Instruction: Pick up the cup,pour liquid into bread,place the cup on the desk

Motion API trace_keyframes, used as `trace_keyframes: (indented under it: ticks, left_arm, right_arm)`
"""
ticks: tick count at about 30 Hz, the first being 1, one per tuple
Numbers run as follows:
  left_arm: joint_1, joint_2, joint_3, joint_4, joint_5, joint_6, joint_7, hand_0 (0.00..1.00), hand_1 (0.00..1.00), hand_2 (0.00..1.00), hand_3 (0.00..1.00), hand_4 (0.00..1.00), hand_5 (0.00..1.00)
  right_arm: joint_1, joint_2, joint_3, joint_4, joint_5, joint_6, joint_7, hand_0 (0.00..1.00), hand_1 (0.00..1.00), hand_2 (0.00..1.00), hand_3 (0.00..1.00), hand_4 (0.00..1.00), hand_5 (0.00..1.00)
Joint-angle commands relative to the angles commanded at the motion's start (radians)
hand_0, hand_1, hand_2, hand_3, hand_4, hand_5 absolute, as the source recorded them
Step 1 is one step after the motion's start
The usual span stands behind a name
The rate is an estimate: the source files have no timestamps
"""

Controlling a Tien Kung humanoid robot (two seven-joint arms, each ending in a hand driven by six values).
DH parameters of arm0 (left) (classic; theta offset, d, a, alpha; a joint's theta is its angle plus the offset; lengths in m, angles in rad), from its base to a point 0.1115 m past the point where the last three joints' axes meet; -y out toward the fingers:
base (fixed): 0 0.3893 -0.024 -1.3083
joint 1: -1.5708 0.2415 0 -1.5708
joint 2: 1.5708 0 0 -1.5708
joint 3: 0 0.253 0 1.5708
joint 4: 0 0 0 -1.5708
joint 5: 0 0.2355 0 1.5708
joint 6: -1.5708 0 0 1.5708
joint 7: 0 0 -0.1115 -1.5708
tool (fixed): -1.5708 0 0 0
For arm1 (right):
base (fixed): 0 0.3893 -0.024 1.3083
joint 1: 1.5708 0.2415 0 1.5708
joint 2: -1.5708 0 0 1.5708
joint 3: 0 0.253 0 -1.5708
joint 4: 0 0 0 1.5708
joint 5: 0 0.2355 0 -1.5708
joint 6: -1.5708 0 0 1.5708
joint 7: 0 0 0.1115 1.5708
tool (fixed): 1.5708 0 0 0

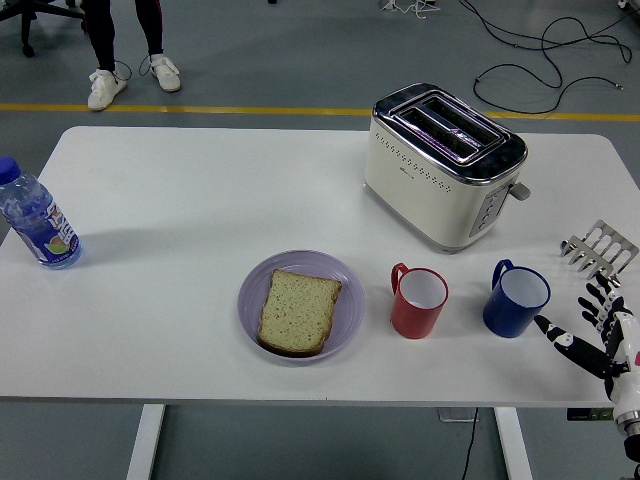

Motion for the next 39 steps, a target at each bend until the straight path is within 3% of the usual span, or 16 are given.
trace_keyframes:
  ticks: [14,25,39]
  left_arm:
    - [0.003,-0.001,0.012,0.0,-0.009,0.001,-0.001,0.666,0.707,0.734,0.648,0.403,0.94]
    - [-0.001,-0.002,0.017,0.0,-0.017,0.002,0.0,0.665,0.707,0.734,0.649,0.401,0.942]
    - [-0.004,-0.002,0.024,0.0,-0.025,0.002,0.0,0.666,0.708,0.734,0.648,0.401,0.942]
  right_arm:
    - [0.129,0.023,-0.13,-0.146,0.011,-0.061,0.03,0.899,0.853,0.932,0.998,0.998,0.136]
    - [0.231,0.06,-0.154,-0.256,0.085,-0.096,0.052,0.89,0.843,0.924,0.99,0.998,0.131]
    - [0.265,0.068,-0.193,-0.312,0.145,-0.103,0.064,0.884,0.836,0.921,0.98,0.998,0.125]
